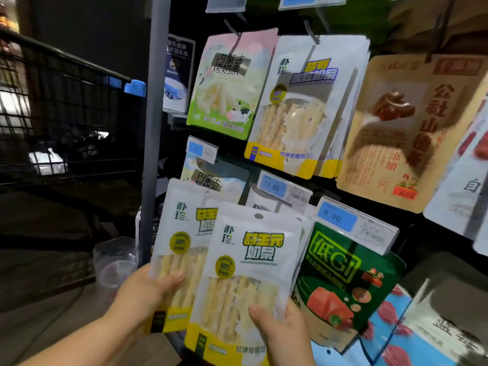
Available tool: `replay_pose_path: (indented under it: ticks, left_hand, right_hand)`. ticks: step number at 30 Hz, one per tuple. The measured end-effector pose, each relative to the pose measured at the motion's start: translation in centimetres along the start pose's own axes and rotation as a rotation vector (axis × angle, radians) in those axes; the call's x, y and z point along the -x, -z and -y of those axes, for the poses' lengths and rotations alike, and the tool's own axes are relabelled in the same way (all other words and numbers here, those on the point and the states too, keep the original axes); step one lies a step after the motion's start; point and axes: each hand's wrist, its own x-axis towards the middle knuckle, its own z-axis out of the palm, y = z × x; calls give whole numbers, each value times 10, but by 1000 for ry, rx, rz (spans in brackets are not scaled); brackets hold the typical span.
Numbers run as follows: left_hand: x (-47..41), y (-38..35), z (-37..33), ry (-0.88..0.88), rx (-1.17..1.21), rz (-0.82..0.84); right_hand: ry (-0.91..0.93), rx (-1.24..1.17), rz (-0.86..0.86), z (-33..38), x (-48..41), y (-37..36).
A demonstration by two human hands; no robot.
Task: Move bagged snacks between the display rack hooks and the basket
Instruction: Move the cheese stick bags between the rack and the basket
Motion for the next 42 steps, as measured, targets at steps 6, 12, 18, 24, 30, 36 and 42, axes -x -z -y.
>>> replay_pose_path:
  ticks: [6, 12, 18, 24, 30, 36, 42]
  left_hand:
    - [-12, 2, 11, -4, 45, -74]
    - [-13, -3, 12, -5, 94, -97]
    - [-10, -5, 10, -7, 116, -101]
    - [-10, -1, 7, -7, 168, -91]
    - [-2, -2, 0, -31, 199, -56]
    - [-1, -1, -3, -35, 199, -21]
    - [2, -2, -3, 27, 265, 105]
  right_hand:
    - [77, -34, -84, -6, -10, 6]
    - [172, 114, -106, 4, -18, 3]
    - [230, 156, -160, 10, -32, -1]
    - [245, 178, -196, 12, -37, -2]
    - [238, 229, -236, 7, -50, 1]
    - [239, 289, -222, 3, -53, 6]
    - [325, 277, -456, -8, -38, 8]
